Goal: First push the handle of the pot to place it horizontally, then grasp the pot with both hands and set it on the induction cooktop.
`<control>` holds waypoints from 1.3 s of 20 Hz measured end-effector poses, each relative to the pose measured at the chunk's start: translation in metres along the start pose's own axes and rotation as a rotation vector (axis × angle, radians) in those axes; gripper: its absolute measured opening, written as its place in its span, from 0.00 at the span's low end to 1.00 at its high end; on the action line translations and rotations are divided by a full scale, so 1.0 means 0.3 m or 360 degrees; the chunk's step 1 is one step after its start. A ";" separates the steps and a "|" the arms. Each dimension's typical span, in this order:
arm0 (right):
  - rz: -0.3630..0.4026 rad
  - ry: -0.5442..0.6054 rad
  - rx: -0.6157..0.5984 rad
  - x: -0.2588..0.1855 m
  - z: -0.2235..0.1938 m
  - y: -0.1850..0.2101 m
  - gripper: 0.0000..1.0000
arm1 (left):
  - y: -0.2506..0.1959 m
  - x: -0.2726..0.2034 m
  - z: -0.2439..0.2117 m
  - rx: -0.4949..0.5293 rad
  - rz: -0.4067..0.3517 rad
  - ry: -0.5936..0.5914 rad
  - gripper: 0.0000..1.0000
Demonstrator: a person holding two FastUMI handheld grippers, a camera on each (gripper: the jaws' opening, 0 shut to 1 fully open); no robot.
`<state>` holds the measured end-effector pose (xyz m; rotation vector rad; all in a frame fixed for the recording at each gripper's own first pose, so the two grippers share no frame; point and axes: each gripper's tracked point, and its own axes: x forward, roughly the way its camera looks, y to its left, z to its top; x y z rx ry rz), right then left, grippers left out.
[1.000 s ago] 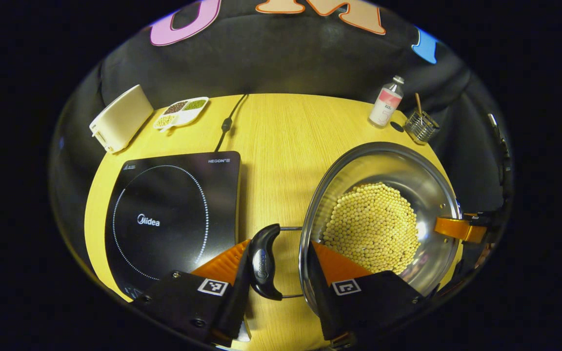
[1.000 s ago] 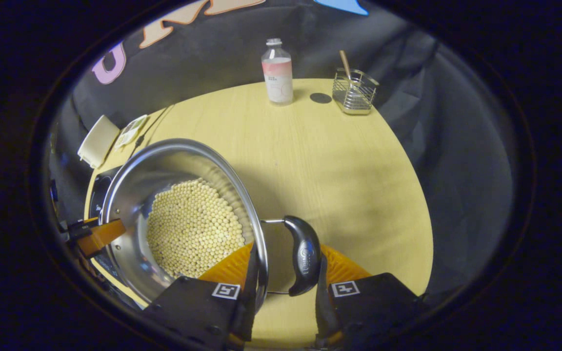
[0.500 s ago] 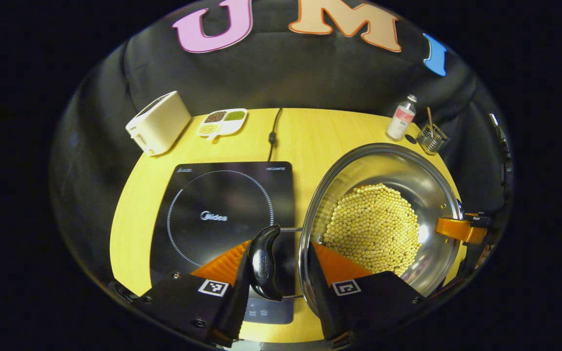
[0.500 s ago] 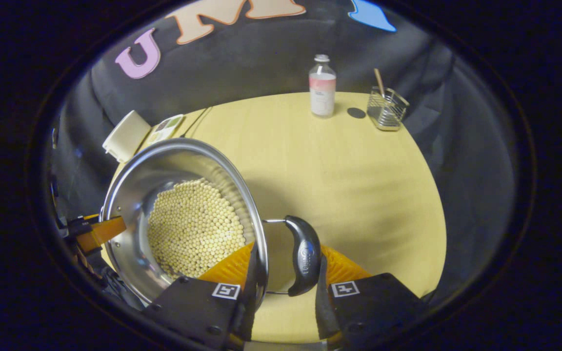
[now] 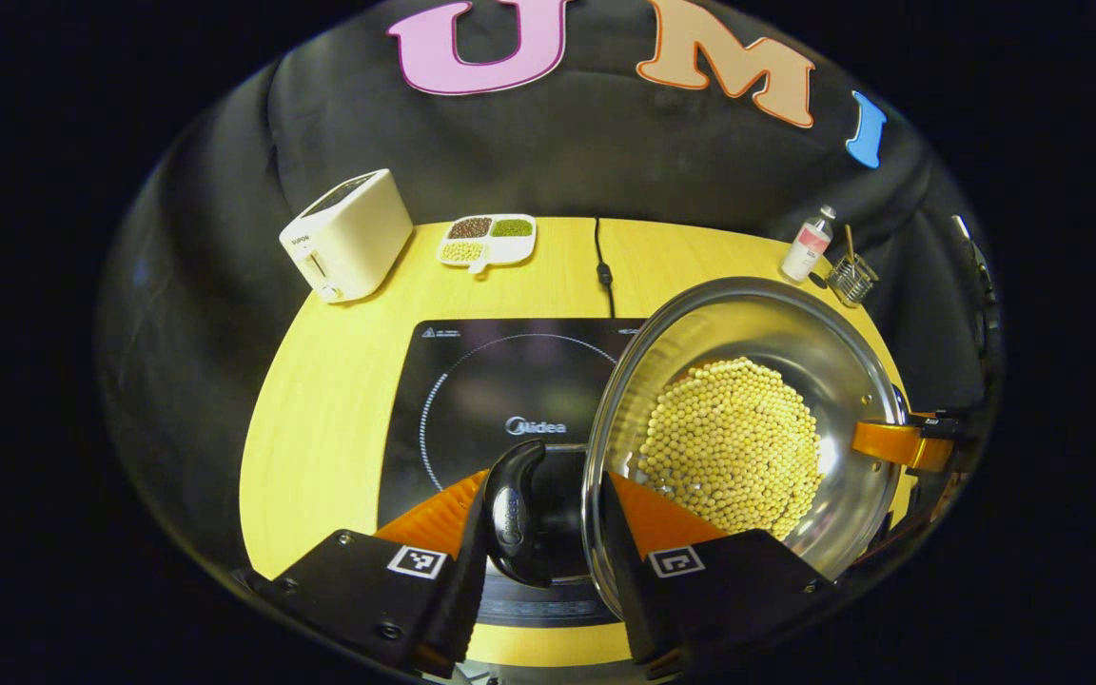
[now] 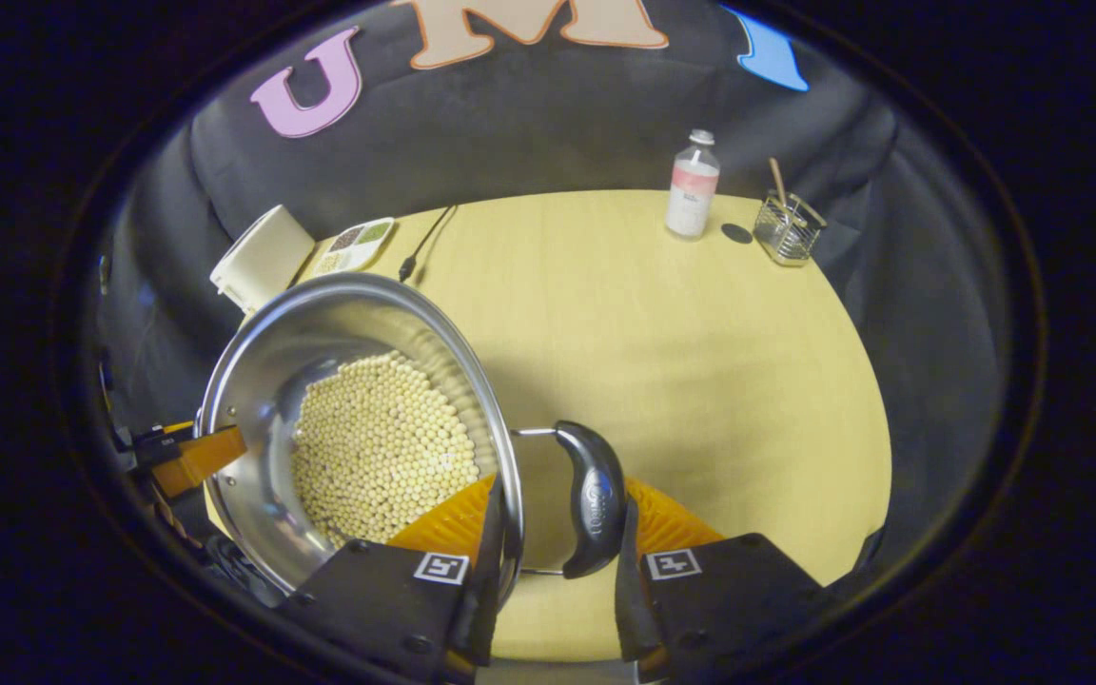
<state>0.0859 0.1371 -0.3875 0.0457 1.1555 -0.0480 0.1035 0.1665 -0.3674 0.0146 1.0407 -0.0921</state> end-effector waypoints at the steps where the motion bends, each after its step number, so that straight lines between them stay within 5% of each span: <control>1: -0.0013 0.0002 0.0018 0.004 -0.008 0.041 0.46 | 0.042 0.014 0.007 0.0027 -0.0008 -0.0008 0.62; 9: -0.0087 0.0030 0.0041 0.050 0.008 0.278 0.46 | 0.276 0.094 0.043 0.0068 -0.0060 0.0020 0.62; 16: -0.0127 0.0061 0.0052 0.107 -0.001 0.362 0.46 | 0.354 0.176 0.035 0.0092 -0.0074 0.0046 0.62; 23: -0.0069 0.0043 0.0066 0.151 0.033 0.399 0.53 | 0.428 0.231 0.100 0.0163 0.0029 -0.0054 0.62; 24: -0.0067 0.0025 0.0078 0.157 0.044 0.410 0.46 | 0.435 0.238 0.102 0.0153 0.0048 -0.0063 0.63; 26: -0.0066 0.0017 0.0072 0.169 0.042 0.413 0.54 | 0.444 0.249 0.109 0.0138 0.0079 -0.0092 0.68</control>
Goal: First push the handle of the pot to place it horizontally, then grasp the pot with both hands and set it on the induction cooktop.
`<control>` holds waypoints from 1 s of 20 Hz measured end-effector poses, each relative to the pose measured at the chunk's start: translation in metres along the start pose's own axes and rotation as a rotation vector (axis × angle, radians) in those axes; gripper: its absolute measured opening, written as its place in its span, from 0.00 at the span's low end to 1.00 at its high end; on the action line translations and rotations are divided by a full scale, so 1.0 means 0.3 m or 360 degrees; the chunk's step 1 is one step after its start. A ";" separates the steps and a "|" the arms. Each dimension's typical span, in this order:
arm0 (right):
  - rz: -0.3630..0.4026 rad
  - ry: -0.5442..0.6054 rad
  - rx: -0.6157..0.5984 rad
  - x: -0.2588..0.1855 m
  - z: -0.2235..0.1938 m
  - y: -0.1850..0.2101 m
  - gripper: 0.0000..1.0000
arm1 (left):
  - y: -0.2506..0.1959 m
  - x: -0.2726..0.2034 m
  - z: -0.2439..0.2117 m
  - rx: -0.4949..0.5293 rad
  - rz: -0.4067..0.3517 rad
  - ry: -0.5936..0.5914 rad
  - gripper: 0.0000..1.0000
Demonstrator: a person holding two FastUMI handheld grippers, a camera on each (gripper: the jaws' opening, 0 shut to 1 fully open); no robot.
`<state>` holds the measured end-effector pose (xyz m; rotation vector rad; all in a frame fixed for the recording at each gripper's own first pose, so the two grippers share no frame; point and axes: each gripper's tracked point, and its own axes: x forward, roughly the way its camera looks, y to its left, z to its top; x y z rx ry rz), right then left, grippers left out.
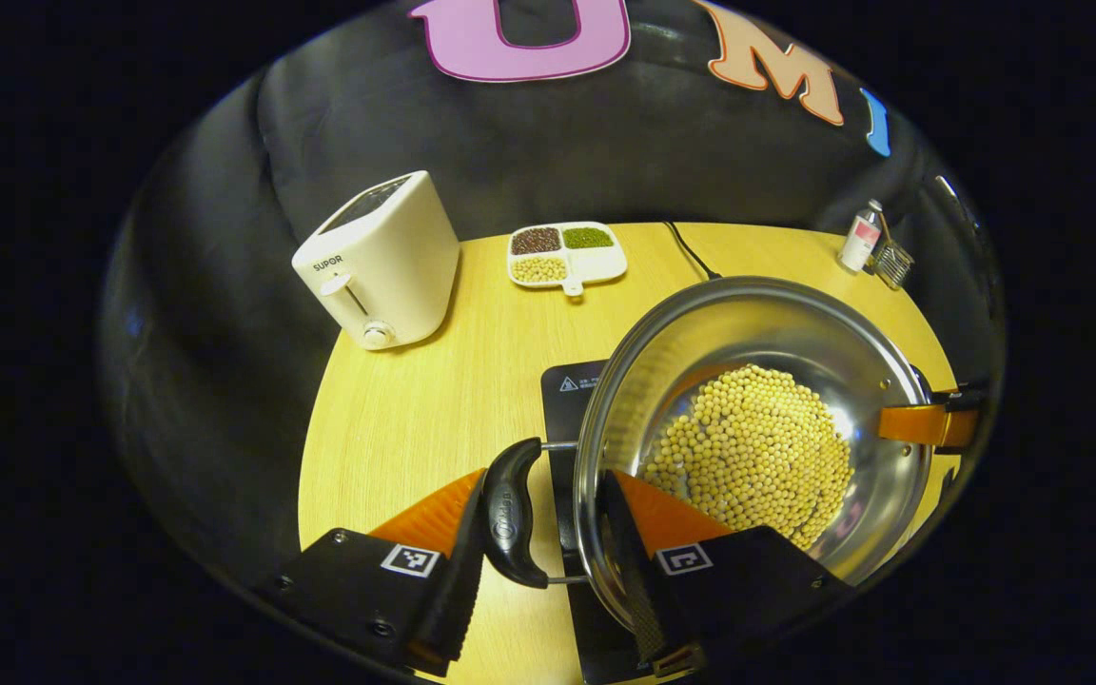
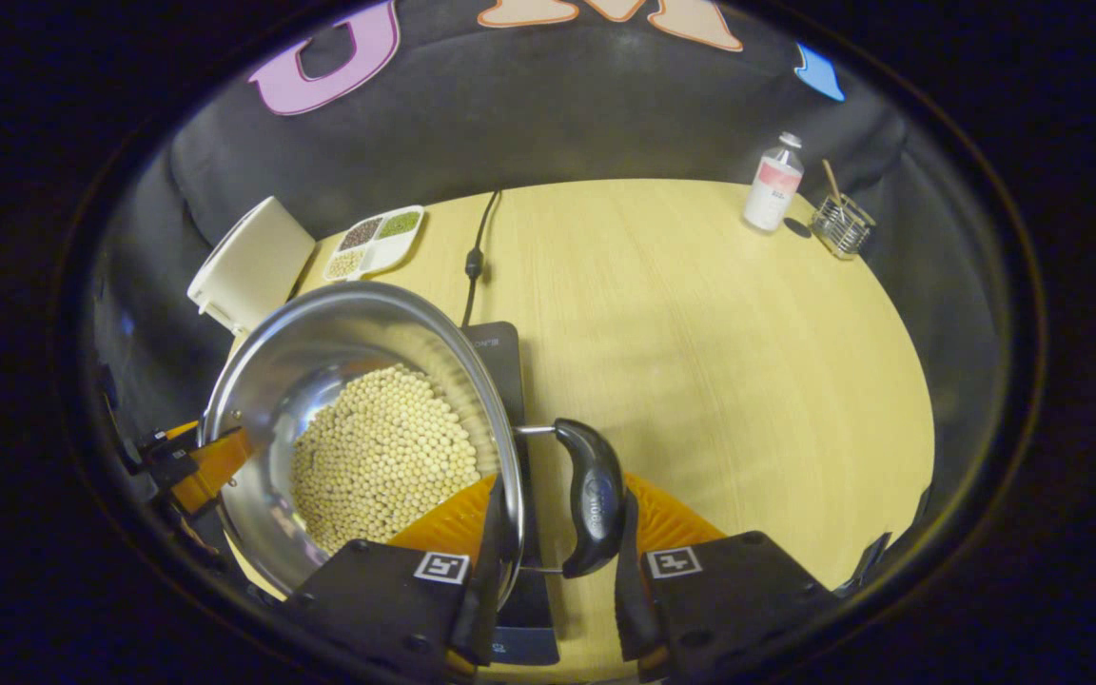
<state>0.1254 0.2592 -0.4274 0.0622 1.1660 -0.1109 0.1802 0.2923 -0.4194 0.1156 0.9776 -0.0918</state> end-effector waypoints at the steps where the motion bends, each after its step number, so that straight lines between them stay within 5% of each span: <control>1: -0.0006 0.0000 -0.0005 -0.009 0.003 -0.002 0.55 | 0.000 0.000 -0.002 -0.0011 0.0009 -0.0007 0.68; 2: -0.0009 -0.0005 0.0000 -0.002 0.000 -0.002 0.48 | -0.003 -0.001 -0.001 -0.0006 0.0012 -0.0032 0.69; 5: -0.0043 -0.0037 0.0025 0.010 0.004 -0.009 0.61 | 0.001 0.019 -0.018 -0.0007 0.0045 -0.0043 0.76; 8: 0.0009 -0.0092 0.0065 0.004 0.000 0.018 0.59 | 0.007 -0.010 0.022 -0.0116 0.0061 -0.0194 0.83; 10: 0.0019 -0.0147 0.0030 -0.003 0.015 -0.005 0.85 | 0.045 -0.047 0.036 -0.0116 0.0121 -0.0265 0.80; 12: 0.0010 -0.0261 0.0064 -0.005 0.051 -0.018 0.98 | 0.068 -0.099 0.055 -0.0140 0.0179 -0.0343 0.89; 20: 0.0236 -0.0529 0.0095 -0.108 0.114 -0.078 0.98 | -0.043 -0.362 0.089 -0.0315 0.0249 -0.0603 0.95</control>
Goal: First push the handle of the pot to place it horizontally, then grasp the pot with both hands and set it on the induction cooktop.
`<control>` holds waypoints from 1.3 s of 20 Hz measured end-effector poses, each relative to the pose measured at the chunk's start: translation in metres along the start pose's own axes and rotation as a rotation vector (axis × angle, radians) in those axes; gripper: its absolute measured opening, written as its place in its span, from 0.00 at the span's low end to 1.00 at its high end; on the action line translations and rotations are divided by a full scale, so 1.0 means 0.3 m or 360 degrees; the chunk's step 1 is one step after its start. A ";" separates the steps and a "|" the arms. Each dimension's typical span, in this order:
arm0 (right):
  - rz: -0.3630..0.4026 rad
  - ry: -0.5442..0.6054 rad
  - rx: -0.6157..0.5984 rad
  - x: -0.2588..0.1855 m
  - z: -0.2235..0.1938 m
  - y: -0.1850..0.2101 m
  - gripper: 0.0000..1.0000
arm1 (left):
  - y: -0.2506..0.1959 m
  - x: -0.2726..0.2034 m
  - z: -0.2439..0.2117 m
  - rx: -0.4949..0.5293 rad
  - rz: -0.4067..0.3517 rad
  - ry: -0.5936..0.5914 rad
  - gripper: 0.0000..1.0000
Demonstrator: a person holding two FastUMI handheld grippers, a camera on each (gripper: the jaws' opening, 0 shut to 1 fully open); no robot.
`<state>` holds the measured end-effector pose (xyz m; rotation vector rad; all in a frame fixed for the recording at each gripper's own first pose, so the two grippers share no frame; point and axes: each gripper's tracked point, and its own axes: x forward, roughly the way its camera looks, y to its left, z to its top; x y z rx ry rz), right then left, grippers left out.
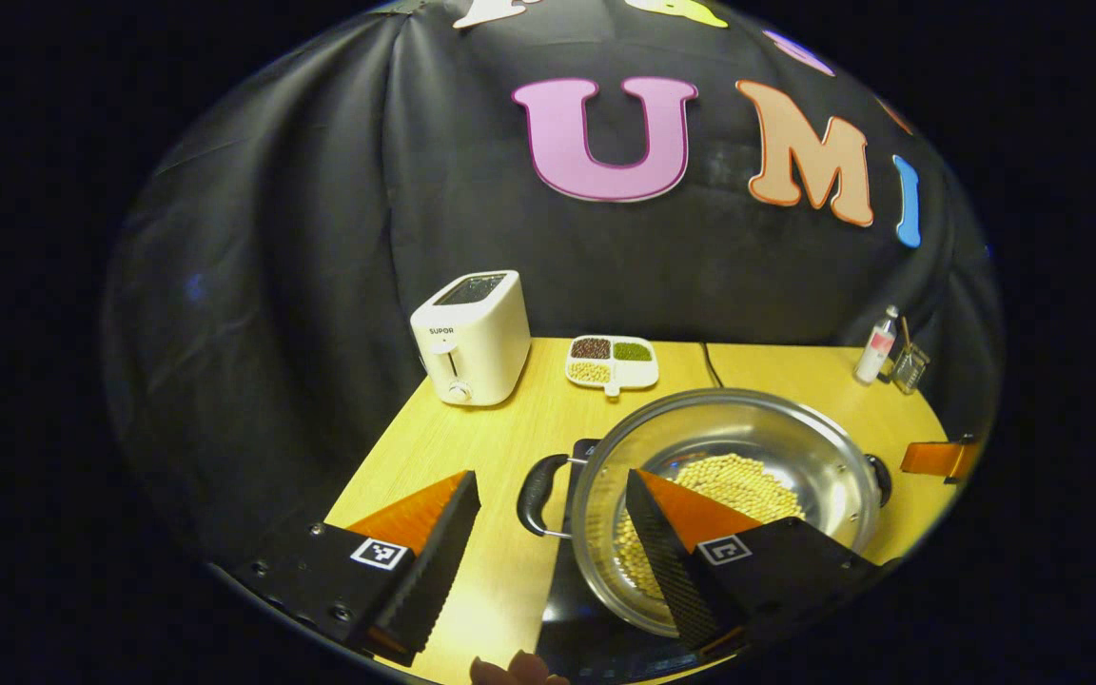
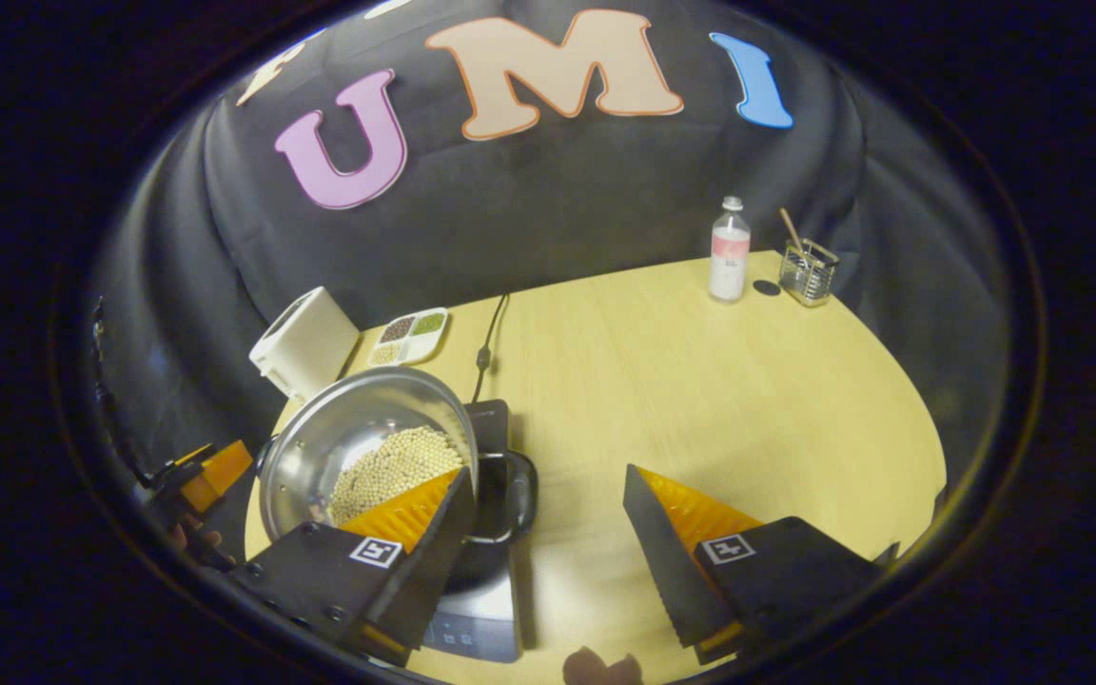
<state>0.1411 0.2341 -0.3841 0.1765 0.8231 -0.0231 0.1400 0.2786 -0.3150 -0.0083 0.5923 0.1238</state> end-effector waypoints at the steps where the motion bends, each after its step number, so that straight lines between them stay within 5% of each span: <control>1: 0.0017 -0.0016 -0.0002 -0.022 0.009 -0.013 0.98 | -0.025 -0.050 0.006 -0.0017 0.0018 -0.0008 0.95; 13: 0.0197 -0.0674 -0.0015 -0.370 0.284 -0.212 0.97 | -0.509 -0.792 0.359 0.0024 -0.0111 -0.0634 0.92; 19: 0.0153 -0.1113 -0.0203 -0.668 0.394 -0.257 0.92 | -0.658 -1.025 0.485 0.0114 -0.0240 -0.0901 0.94; 26: 0.0017 -0.1132 -0.0355 -0.897 0.277 -0.241 0.94 | -0.586 -1.230 0.374 0.0099 -0.0321 -0.0975 0.93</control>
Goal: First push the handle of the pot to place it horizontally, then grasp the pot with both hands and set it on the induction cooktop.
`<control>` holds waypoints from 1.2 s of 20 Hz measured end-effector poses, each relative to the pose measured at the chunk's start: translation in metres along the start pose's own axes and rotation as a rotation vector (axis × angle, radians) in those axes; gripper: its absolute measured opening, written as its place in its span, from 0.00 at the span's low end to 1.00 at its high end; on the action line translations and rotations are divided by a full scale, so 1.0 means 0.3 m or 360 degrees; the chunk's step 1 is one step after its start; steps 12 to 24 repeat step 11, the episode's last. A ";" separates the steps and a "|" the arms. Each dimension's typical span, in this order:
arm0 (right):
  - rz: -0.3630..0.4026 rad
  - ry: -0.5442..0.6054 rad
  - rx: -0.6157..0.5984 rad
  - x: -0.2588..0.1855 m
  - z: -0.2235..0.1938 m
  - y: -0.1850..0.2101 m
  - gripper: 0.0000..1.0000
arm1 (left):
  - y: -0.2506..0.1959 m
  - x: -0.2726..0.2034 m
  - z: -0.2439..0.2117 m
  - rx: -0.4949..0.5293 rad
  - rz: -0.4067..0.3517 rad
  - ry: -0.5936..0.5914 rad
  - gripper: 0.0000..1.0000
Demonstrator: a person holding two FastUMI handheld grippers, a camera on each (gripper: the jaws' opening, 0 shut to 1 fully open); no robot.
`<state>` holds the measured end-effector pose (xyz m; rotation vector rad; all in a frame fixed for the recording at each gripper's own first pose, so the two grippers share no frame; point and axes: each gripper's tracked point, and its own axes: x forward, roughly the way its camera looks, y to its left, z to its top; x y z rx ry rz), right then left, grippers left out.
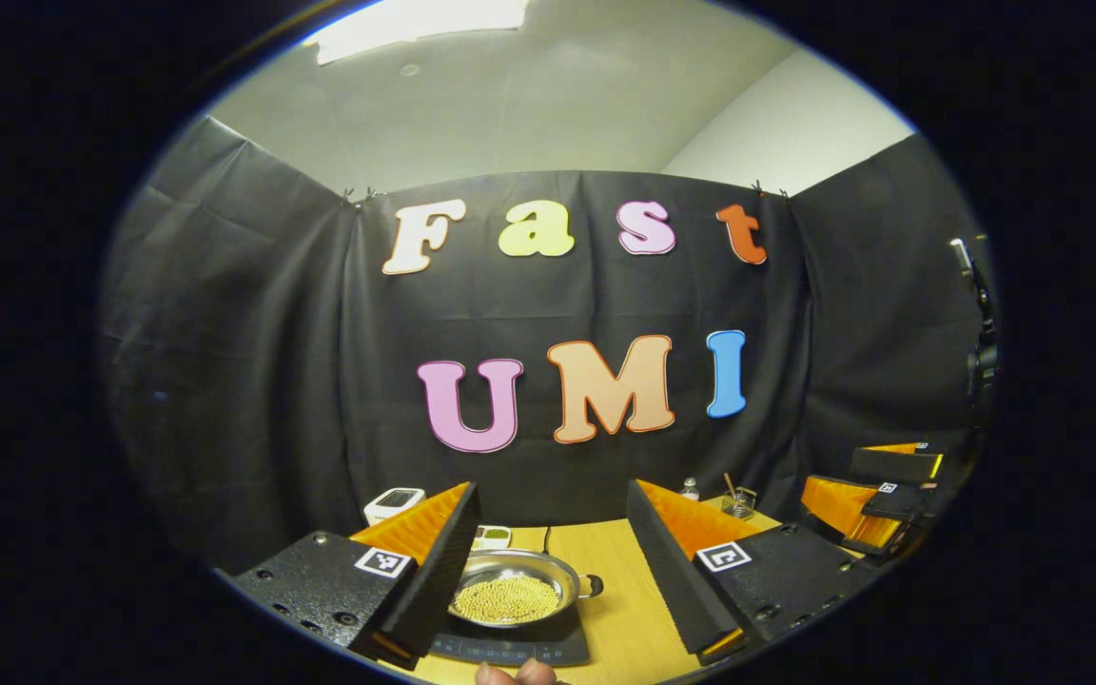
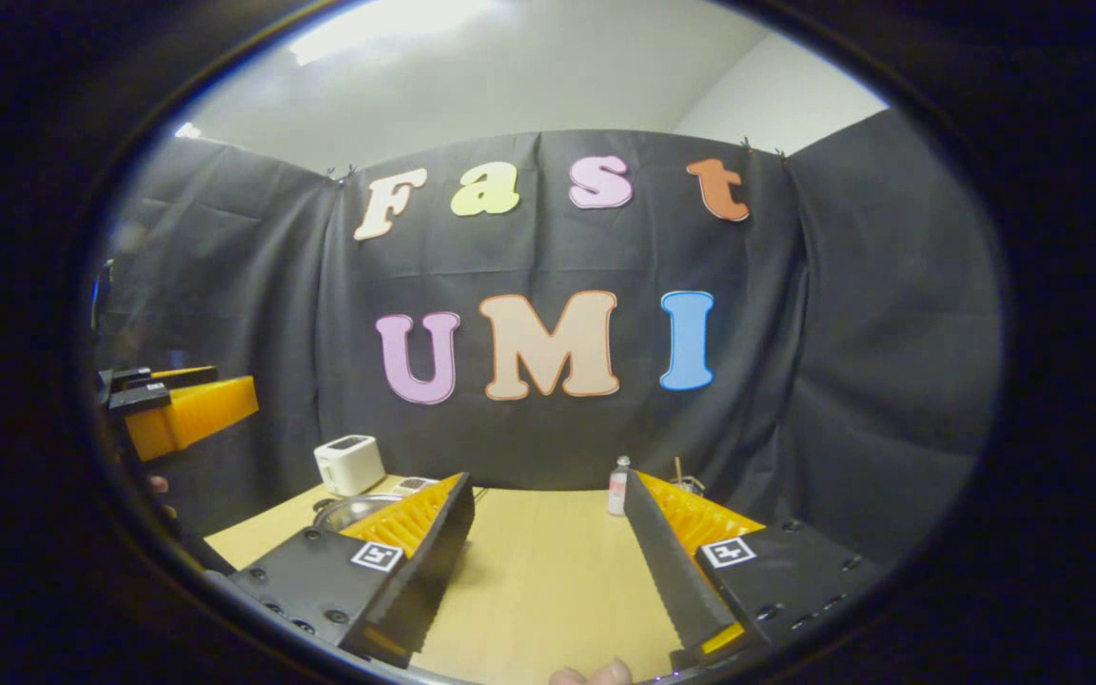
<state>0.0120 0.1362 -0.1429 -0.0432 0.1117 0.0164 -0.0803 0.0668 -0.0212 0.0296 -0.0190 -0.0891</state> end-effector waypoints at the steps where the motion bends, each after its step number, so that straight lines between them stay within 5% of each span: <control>1: -0.0012 0.0000 -0.0025 -0.025 0.002 -0.003 0.94 | 0.022 -0.032 -0.027 -0.0021 0.0006 0.0022 0.96; 7: -0.0060 0.0008 -0.0068 -0.108 0.011 0.000 0.94 | 0.098 -0.124 0.052 0.0105 0.0030 -0.0078 0.93; 24: -0.0084 -0.0046 -0.0041 -0.119 0.066 0.003 0.95 | 0.087 -0.122 -0.012 0.0053 0.0025 0.0025 0.97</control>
